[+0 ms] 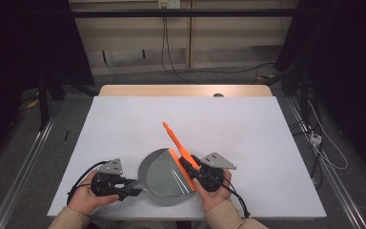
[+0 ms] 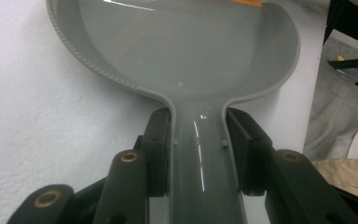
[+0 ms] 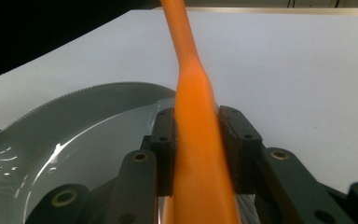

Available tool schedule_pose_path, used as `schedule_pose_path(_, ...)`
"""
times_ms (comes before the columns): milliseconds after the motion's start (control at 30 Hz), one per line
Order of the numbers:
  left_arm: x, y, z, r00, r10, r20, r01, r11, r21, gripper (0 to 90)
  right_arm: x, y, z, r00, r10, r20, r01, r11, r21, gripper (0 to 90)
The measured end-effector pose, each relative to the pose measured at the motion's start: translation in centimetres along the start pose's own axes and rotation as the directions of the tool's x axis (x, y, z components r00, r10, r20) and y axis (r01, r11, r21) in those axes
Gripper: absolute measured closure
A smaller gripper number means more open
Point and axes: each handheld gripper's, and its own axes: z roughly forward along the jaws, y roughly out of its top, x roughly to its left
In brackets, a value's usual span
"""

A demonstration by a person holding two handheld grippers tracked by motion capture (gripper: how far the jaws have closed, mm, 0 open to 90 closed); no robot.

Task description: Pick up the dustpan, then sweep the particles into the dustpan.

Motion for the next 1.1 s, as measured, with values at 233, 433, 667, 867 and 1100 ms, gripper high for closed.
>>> schedule_pose_path(233,0.0,-0.1,0.2,1.0000,-0.008,0.005,0.008,1.0000,-0.005,62.7,0.6,-0.2,0.2,0.9991,0.042,-0.002,-0.042,0.999,-0.023,68.7)
schedule_pose_path(433,0.1,-0.2,0.2,0.9999,-0.015,0.008,0.015,0.9998,-0.010,62.7,1.2,-0.4,0.5,0.9984,0.056,-0.004,-0.057,0.998,-0.037,68.6)
schedule_pose_path(667,0.1,-0.2,0.1,0.9999,-0.012,0.004,0.012,0.9999,-0.011,62.7,1.8,-0.5,0.8,0.9985,0.054,-0.012,-0.054,0.997,-0.051,68.5)
schedule_pose_path(867,0.2,-0.3,0.1,0.9997,-0.022,0.007,0.022,0.9995,-0.023,62.7,2.0,-0.4,0.8,0.9983,0.055,-0.019,-0.056,0.997,-0.058,68.6)
schedule_pose_path(1100,0.2,-0.3,0.0,0.9998,-0.018,0.006,0.019,0.9996,-0.021,62.7,2.9,-0.1,1.1,0.9976,0.054,-0.043,-0.057,0.995,-0.076,68.8)
